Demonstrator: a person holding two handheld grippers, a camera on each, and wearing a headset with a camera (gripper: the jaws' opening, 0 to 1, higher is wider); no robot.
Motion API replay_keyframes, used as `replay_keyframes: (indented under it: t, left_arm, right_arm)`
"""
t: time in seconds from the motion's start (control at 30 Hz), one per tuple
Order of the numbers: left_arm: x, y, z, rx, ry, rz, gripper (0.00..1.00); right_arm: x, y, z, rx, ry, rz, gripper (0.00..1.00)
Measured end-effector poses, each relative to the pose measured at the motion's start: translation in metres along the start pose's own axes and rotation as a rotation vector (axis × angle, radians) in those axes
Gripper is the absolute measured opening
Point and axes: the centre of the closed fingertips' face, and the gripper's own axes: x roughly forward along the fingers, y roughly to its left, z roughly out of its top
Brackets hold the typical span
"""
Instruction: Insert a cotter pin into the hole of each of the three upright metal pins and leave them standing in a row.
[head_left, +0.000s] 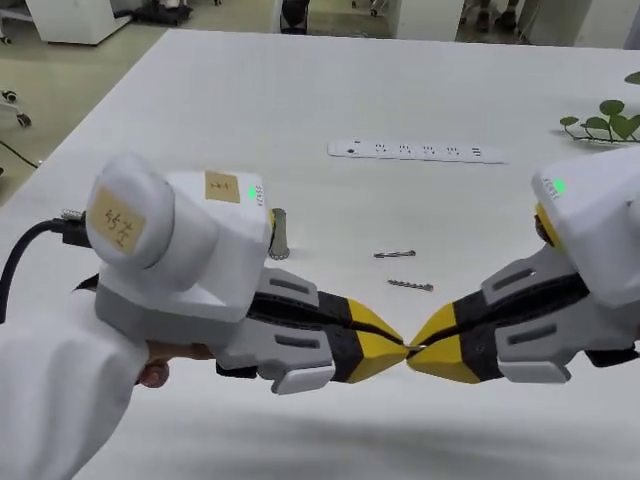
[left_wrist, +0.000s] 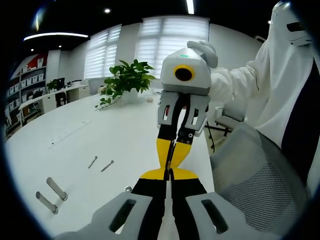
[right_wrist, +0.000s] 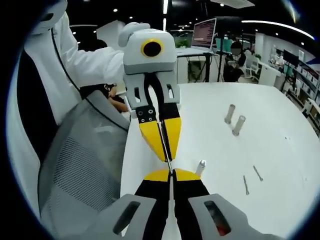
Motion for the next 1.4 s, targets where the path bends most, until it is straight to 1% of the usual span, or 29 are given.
replay_keyframes:
  t: [0.03,0.1,0.17,0.2,0.23,0.3,0.37,0.43,0.47,0.5,0.53,0.6,0.63,0.7,0.8,0.9,0.97,1.0,1.13,1.23,1.3,1.4]
  left_arm:
    - [-0.001,0.0,0.0,0.003,-0.004,-0.01,0.0]
    - [-0.001,-0.001,0.0,0.005,-0.005,-0.012,0.0]
    - [-0.001,0.003,-0.001,0.029,-0.004,0.009,0.0]
    - [-0.001,0.005,-0.003,0.036,0.005,0.025,0.01]
    - [0.0,0.006,-0.005,0.033,0.01,0.029,0.02]
    - [0.0,0.007,-0.007,0.012,0.013,0.037,0.07]
    - [0.0,0.011,-0.008,0.001,0.005,0.056,0.17]
    - [-0.001,0.016,-0.011,-0.005,0.006,0.082,0.23]
    - [-0.002,0.019,-0.012,-0.005,0.008,0.095,0.24]
    - [-0.003,0.024,-0.015,-0.007,0.016,0.117,0.24]
    - [-0.004,0.031,-0.018,-0.022,0.021,0.143,0.24]
    - [-0.005,0.035,-0.02,-0.026,0.022,0.156,0.24]
    - [-0.006,0.038,-0.022,-0.035,0.02,0.163,0.24]
    - [-0.007,0.042,-0.024,-0.029,0.029,0.177,0.24]
    - [-0.004,0.047,-0.028,-0.018,0.049,0.183,0.24]
    - [-0.002,0.051,-0.031,-0.011,0.063,0.189,0.24]
    - [0.0,0.053,-0.034,-0.006,0.074,0.188,0.24]
    - [0.002,0.054,-0.035,0.004,0.085,0.185,0.24]
    - [0.006,0.059,-0.039,0.007,0.097,0.179,0.24]
    - [0.009,0.062,-0.045,0.019,0.122,0.177,0.23]
    - [0.012,0.062,-0.05,0.032,0.143,0.167,0.22]
    - [0.015,0.062,-0.052,0.033,0.151,0.159,0.2]
  right_arm:
    - [0.0,0.002,0.001,-0.002,0.0,0.004,0.0]
    - [0.001,0.003,0.001,-0.015,0.002,-0.001,0.0]
    - [0.002,0.002,0.001,-0.029,0.005,-0.009,0.0]
    - [0.002,0.001,0.001,-0.032,0.006,-0.014,0.0]
    - [0.002,-0.001,0.001,-0.036,0.004,-0.022,0.0]
    - [0.002,-0.003,0.001,-0.032,0.007,-0.029,0.0]
    - [0.001,-0.006,-0.001,-0.033,0.015,-0.042,0.0]
    - [0.001,-0.011,-0.005,-0.034,0.027,-0.061,0.0]
    - [0.001,-0.015,-0.01,-0.024,0.041,-0.071,0.0]
    - [0.001,-0.017,-0.012,-0.018,0.047,-0.082,0.0]
    - [0.001,-0.021,-0.017,-0.007,0.062,-0.1,0.0]
    - [0.001,-0.027,-0.023,-0.015,0.085,-0.127,0.0]
    - [0.002,-0.028,-0.025,-0.013,0.09,-0.131,0.0]
    - [0.003,-0.03,-0.031,0.008,0.098,-0.131,0.0]
    - [0.005,-0.032,-0.037,0.022,0.11,-0.134,0.0]
    - [0.009,-0.035,-0.04,0.058,0.095,-0.131,0.0]
    - [0.012,-0.037,-0.044,0.08,0.102,-0.13,0.0]
    - [0.013,-0.038,-0.045,0.083,0.107,-0.13,0.0]
    - [0.017,-0.041,-0.049,0.09,0.122,-0.128,0.0]
    - [0.019,-0.043,-0.05,0.093,0.129,-0.132,0.0]
    - [0.021,-0.044,-0.052,0.102,0.132,-0.132,0.0]
    - [0.024,-0.045,-0.055,0.107,0.146,-0.134,0.0]
